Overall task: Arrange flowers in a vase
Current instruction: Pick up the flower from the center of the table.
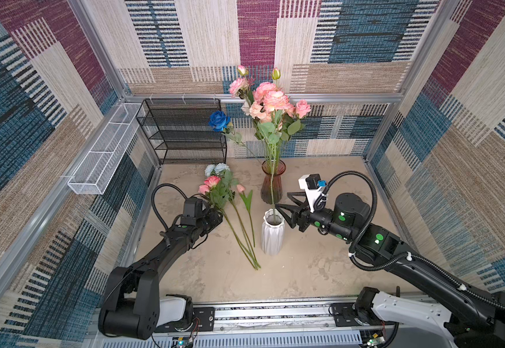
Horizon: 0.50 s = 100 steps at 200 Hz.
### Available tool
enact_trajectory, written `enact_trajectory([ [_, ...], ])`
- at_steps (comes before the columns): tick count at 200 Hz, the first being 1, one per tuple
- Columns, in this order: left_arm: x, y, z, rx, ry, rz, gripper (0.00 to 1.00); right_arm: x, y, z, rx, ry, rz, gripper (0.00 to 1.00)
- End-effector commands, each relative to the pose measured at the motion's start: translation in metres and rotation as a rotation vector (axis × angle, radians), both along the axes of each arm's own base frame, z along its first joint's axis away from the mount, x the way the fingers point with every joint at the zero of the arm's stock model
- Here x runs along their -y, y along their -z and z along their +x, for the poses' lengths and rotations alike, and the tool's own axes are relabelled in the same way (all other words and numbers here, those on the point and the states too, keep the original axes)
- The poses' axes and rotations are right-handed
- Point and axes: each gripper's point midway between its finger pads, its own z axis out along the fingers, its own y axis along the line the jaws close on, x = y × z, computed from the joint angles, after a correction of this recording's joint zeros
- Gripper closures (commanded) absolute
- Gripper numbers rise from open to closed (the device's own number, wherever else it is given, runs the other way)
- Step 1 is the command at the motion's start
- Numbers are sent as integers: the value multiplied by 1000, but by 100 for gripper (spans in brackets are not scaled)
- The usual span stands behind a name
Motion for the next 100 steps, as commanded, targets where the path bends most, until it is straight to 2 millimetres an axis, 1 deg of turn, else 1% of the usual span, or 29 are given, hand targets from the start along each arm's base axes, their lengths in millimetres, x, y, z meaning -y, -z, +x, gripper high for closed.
enact_trajectory([
  [1,-1,-8,31,86,-37,13,52,4,-12,-2,18,11,40,34],
  [15,0,-3,42,87,-31,27,52,8,-12,-2,18,23,36,34],
  [41,2,11,54,66,-26,47,54,12,-12,-4,20,36,32,35],
  [76,11,38,61,8,5,61,60,19,-15,-4,28,57,32,35],
  [100,16,44,65,4,17,57,66,21,-16,-4,28,63,27,35],
])
